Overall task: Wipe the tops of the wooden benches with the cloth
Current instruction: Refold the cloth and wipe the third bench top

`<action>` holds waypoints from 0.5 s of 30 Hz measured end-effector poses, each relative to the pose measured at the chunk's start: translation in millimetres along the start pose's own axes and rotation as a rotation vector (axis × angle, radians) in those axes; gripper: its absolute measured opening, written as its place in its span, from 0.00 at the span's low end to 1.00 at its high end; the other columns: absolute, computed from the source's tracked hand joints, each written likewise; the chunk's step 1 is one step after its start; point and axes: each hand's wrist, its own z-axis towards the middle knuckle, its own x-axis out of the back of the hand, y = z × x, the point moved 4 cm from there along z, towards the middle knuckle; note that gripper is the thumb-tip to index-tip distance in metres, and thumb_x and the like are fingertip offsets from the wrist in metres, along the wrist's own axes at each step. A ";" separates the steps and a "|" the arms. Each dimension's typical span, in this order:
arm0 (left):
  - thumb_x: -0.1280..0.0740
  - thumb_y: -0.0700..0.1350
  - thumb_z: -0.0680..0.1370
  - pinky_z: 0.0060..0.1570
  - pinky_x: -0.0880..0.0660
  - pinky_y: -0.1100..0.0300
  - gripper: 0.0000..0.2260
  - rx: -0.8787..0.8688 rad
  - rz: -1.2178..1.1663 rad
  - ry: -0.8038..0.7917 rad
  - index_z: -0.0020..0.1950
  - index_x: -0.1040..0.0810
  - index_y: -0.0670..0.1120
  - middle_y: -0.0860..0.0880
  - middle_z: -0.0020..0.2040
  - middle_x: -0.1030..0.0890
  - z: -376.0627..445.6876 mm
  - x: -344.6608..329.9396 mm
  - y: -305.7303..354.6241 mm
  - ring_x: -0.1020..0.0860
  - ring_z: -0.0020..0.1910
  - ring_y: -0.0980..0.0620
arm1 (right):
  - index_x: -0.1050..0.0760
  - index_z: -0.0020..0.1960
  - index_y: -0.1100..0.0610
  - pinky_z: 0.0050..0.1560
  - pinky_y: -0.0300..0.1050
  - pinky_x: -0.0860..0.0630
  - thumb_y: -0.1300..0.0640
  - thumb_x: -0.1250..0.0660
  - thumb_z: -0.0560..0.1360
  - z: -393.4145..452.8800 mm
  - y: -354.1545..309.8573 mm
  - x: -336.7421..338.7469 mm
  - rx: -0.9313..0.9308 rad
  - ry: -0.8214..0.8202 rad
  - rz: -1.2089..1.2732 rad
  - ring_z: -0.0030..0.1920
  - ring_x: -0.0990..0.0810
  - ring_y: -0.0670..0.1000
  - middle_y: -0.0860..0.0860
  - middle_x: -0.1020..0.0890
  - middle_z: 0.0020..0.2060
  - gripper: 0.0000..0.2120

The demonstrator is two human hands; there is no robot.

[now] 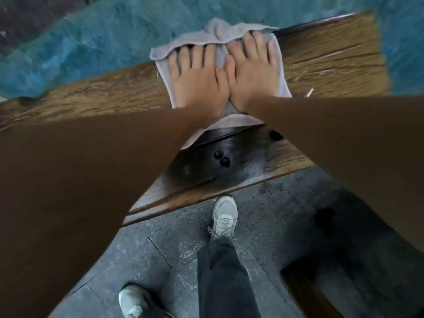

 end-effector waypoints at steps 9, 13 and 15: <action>0.53 0.54 0.81 0.67 0.38 0.46 0.23 0.187 0.017 -0.004 0.67 0.27 0.46 0.42 0.66 0.24 34.5 4.0 18.8 0.28 0.67 0.42 | 0.27 0.66 0.49 0.72 0.52 0.41 0.46 0.55 0.84 24.2 12.1 5.6 -0.093 0.046 0.059 0.68 0.28 0.56 0.53 0.24 0.66 0.21; 0.56 0.54 0.83 0.79 0.53 0.47 0.28 0.071 -0.036 -0.005 0.81 0.45 0.44 0.45 0.82 0.43 -31.1 -3.2 35.7 0.47 0.81 0.45 | 0.49 0.83 0.47 0.81 0.51 0.55 0.46 0.57 0.85 -38.4 18.7 -5.9 -0.129 0.023 0.105 0.82 0.52 0.49 0.50 0.48 0.83 0.26; 0.59 0.54 0.83 0.79 0.54 0.47 0.29 0.050 -0.063 -0.044 0.83 0.51 0.45 0.46 0.83 0.50 -78.5 -10.6 41.2 0.53 0.82 0.47 | 0.51 0.83 0.46 0.81 0.51 0.55 0.44 0.56 0.85 -87.3 22.4 -12.5 -0.168 -0.002 0.136 0.82 0.53 0.49 0.49 0.50 0.83 0.27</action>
